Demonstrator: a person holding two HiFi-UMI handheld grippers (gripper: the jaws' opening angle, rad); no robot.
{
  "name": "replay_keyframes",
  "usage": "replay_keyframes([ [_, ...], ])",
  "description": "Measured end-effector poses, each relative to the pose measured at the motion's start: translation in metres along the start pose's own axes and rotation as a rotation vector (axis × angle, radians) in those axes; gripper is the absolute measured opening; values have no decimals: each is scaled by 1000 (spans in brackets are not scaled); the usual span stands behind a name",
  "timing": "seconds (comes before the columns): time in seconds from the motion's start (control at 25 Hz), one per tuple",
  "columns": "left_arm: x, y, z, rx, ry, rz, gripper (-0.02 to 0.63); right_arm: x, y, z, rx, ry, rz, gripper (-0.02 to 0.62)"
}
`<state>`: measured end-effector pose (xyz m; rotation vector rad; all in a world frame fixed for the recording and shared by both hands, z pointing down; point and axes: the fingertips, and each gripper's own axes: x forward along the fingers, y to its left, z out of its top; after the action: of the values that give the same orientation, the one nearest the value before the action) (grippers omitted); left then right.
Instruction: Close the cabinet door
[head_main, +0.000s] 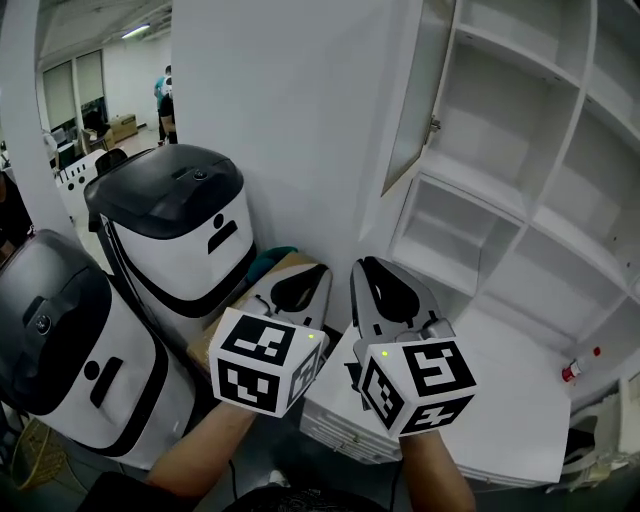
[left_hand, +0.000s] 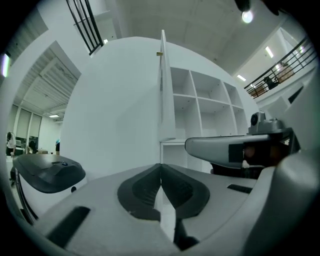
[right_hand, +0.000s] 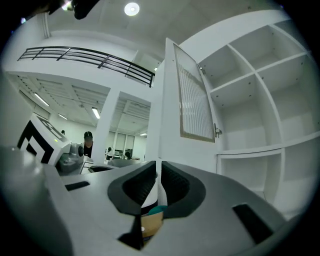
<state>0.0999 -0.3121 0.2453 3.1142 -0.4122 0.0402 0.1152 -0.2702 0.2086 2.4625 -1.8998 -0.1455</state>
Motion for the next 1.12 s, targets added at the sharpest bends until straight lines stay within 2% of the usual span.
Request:
replay_keyframes([
  [0.32, 10, 3, 22, 32, -40, -114, 14, 11, 0, 27, -35, -37, -107, 46],
  [0.56, 13, 9, 26, 33, -53, -170, 14, 23, -3, 35, -62, -25, -195, 104],
  [0.76, 18, 18, 30, 23, -64, -190, 14, 33, -14, 35, -53, -5, -293, 117],
  [1.12, 19, 32, 39, 7, -97, -208, 14, 43, -18, 34, -37, 1, -356, 117],
])
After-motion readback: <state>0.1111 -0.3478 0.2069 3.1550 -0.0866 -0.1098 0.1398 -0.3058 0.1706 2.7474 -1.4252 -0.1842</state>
